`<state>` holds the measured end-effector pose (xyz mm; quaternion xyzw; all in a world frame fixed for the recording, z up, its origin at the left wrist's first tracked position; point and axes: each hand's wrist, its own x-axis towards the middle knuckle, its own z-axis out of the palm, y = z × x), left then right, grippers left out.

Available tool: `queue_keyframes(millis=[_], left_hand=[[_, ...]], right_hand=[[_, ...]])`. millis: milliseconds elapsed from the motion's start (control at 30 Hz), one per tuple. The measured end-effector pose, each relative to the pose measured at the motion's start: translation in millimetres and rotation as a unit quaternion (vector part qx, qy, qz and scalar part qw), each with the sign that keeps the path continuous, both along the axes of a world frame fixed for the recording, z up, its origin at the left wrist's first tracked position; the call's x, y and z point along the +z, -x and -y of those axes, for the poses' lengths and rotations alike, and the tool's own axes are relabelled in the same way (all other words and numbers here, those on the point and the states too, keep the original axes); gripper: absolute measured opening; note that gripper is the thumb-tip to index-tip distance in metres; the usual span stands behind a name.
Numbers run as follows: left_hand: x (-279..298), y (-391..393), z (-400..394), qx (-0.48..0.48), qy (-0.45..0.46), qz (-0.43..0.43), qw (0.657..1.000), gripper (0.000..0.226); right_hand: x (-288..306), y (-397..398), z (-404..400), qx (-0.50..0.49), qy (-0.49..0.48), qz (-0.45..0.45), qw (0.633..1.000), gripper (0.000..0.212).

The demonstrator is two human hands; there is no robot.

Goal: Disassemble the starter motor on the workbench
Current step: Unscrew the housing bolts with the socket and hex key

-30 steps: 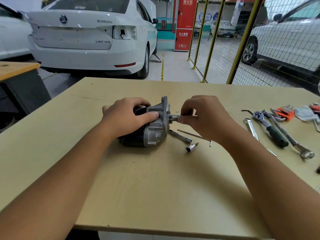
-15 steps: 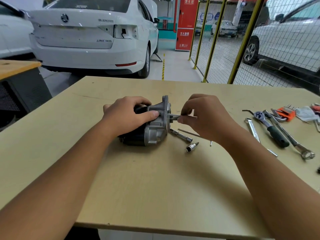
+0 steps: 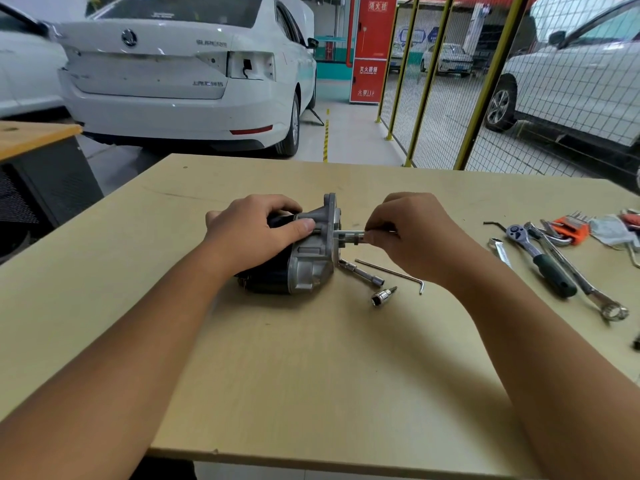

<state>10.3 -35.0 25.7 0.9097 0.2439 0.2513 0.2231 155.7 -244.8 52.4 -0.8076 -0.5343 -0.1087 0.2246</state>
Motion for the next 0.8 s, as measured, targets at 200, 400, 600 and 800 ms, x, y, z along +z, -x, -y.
queue_keyframes(millis=[200, 400, 600, 800], left_hand=[[-0.6, 1.1, -0.4, -0.003, 0.001, -0.007, 1.0, 0.062], [0.4, 1.0, 1.0, 0.002, 0.003, 0.001, 1.0, 0.053], [0.1, 0.7, 1.0, 0.008, 0.005, 0.0, 1.0, 0.056], [0.8, 1.3, 0.1, 0.005, 0.007, -0.002, 1.0, 0.062]], right_hand=[[-1.2, -0.6, 0.5, -0.01, -0.028, 0.002, 1.0, 0.014], [-6.7, -1.1, -1.4, 0.025, -0.042, -0.043, 0.998, 0.009], [-6.1, -0.6, -4.1, 0.022, -0.025, -0.02, 0.999, 0.013], [-1.7, 4.2, -2.1, 0.002, -0.054, -0.002, 0.999, 0.01]])
